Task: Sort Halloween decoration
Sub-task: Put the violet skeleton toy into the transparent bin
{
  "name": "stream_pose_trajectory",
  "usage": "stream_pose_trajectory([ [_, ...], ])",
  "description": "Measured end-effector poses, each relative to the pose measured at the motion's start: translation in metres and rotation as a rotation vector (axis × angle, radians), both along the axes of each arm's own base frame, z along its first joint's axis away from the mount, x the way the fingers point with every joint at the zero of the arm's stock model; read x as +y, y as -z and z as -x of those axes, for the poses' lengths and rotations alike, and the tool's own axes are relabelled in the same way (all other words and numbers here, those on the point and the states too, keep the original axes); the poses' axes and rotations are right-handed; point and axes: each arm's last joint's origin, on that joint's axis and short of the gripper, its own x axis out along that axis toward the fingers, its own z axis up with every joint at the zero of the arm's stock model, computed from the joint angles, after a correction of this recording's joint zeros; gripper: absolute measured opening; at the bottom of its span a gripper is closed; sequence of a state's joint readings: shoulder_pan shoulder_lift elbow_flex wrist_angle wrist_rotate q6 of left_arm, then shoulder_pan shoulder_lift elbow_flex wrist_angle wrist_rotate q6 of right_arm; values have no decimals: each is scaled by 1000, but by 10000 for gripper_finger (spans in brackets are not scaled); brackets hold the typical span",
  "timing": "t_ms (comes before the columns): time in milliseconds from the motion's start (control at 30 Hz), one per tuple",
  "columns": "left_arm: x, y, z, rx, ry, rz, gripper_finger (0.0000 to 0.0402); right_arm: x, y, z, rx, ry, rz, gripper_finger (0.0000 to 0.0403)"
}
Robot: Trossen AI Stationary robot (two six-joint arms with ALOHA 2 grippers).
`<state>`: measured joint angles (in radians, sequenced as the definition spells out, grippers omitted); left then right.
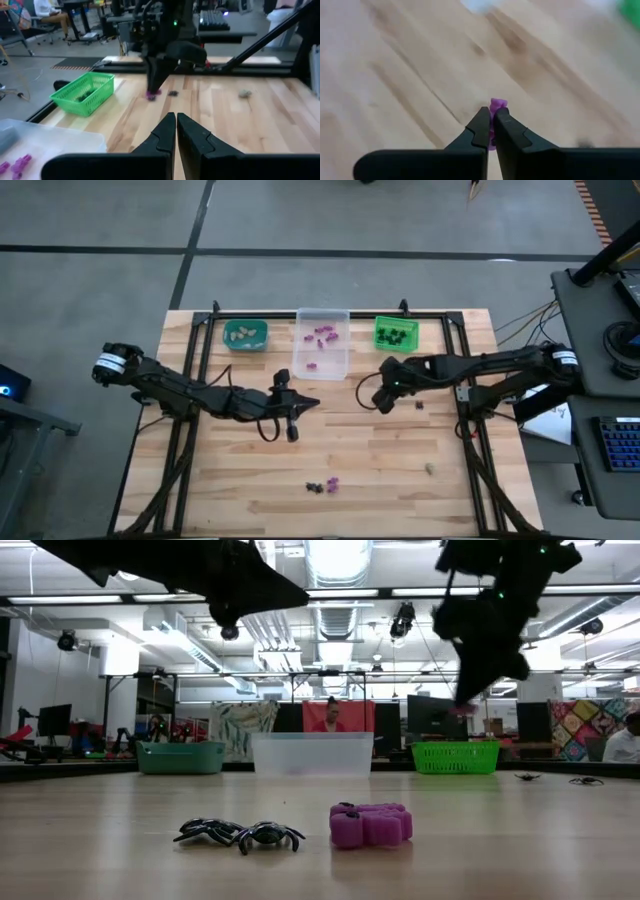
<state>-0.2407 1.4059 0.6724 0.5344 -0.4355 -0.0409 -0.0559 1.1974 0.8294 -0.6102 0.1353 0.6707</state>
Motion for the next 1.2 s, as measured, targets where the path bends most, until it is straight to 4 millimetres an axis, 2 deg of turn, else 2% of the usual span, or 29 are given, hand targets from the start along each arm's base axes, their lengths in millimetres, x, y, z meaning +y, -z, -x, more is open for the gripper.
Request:
stream_pose_trajectory([
  [167, -9, -9, 1, -87, 36, -9, 0, 6, -8, -24, -267, -253, 182, 12],
  [267, -18, -17, 5, -131, 73, -43, 0, 7, -11, -41, -433, -340, 302, 12],
  [433, -31, -32, 18, -172, 132, -64, 0, 0, -17, -64, -620, -384, 466, 12],
  [533, -37, -40, 27, -193, 163, -68, 0, -13, -15, -78, -672, -343, 525, 12],
  [833, -46, -54, 43, -231, 199, -76, 0, -78, -5, -123, -618, -201, 596, 12],
  [1033, -46, -53, 47, -190, 115, -95, 0, -127, 5, -148, -457, -134, 566, 12],
  [1200, -46, -51, 47, -165, 86, -108, 0, -154, 16, -163, -325, -141, 507, 12],
])
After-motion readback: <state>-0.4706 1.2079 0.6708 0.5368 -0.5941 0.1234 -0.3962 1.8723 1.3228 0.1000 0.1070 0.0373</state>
